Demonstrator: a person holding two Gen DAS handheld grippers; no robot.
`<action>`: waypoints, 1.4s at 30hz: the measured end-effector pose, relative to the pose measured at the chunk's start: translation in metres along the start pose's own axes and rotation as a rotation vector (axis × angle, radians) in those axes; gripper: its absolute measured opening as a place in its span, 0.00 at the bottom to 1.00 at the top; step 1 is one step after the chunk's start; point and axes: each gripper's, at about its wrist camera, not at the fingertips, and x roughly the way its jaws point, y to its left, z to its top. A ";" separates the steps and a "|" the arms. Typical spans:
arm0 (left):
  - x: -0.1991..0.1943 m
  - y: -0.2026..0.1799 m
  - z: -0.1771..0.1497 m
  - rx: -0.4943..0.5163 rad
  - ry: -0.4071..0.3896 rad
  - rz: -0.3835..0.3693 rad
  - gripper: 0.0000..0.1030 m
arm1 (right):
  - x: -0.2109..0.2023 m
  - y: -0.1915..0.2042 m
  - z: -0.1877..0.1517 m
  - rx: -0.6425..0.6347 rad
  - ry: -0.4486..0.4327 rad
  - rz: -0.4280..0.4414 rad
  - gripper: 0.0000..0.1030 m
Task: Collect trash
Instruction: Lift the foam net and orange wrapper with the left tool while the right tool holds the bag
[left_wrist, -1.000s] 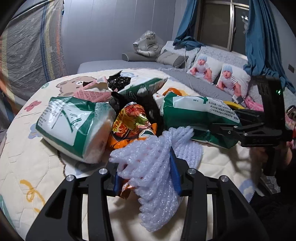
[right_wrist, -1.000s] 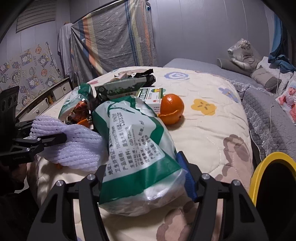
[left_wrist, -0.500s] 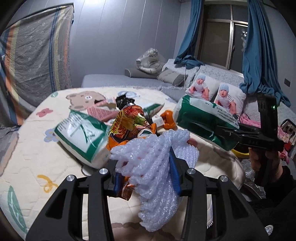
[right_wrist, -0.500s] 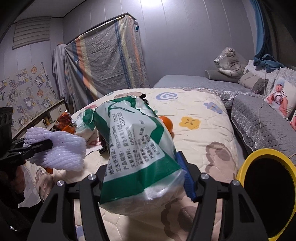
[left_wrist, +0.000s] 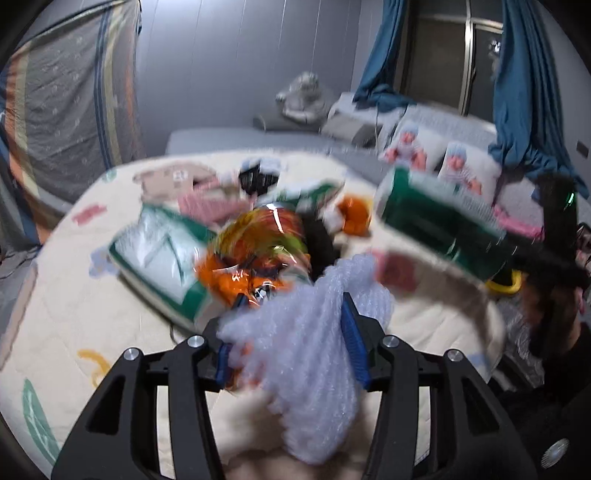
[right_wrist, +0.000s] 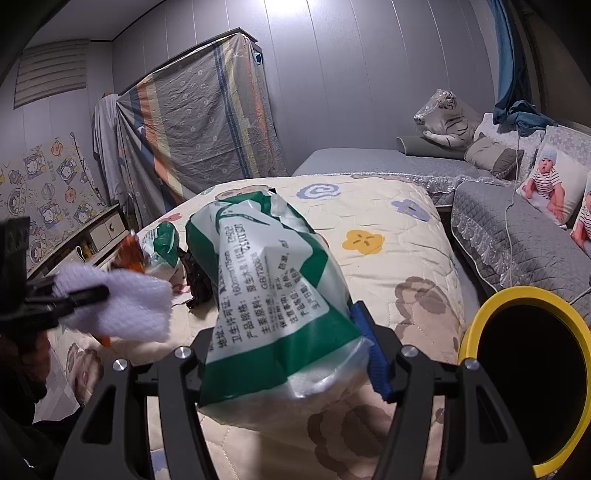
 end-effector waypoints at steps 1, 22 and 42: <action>0.001 0.001 -0.004 0.001 0.006 0.000 0.55 | 0.000 0.000 0.001 0.001 0.004 0.003 0.57; -0.037 0.001 -0.033 0.117 0.019 0.077 0.20 | -0.006 0.003 0.008 -0.029 -0.016 0.006 0.57; 0.002 -0.027 0.045 0.075 0.018 -0.075 0.19 | -0.025 -0.020 0.001 0.044 -0.052 -0.036 0.58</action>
